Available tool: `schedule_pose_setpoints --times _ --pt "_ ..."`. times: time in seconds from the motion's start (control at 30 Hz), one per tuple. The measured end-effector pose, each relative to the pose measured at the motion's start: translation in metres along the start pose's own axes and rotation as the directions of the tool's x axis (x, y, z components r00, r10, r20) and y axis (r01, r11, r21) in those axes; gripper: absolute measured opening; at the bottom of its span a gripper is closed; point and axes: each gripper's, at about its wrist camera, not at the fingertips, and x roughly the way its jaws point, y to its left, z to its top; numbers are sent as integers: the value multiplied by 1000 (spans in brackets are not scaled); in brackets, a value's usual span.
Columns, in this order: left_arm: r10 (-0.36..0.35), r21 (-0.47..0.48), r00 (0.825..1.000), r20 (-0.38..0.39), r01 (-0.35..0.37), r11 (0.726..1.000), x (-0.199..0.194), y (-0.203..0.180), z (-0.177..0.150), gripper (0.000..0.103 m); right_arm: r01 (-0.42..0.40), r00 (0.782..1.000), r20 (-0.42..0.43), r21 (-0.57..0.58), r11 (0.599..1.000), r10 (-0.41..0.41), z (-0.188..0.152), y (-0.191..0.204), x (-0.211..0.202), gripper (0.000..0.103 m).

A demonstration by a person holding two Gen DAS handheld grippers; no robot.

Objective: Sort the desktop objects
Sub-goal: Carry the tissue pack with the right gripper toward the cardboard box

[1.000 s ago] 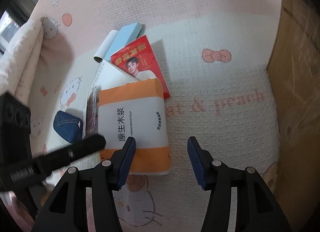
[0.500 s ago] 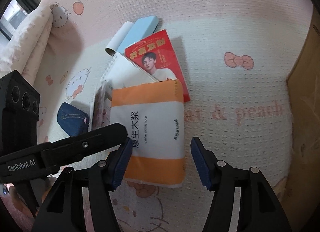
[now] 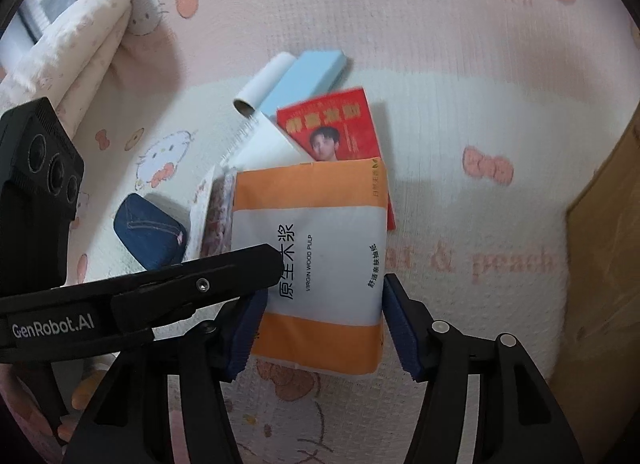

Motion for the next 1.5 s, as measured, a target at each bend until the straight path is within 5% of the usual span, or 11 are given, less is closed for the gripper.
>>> schedule_pose_setpoints --times 0.5,0.77,1.17,1.5 --pt "-104 146 971 217 73 987 -82 -72 25 47 -40 971 232 -50 998 51 47 14 -98 57" --pt "-135 221 957 259 78 972 -100 -107 27 47 -30 955 294 -65 997 48 58 15 -135 56" --pt "-228 300 954 192 164 940 -86 -159 13 47 36 942 333 0 999 -34 40 -16 -184 56" --pt "-327 388 944 -35 314 866 -32 -234 1 47 235 893 375 84 968 -249 4 -66 -239 56"
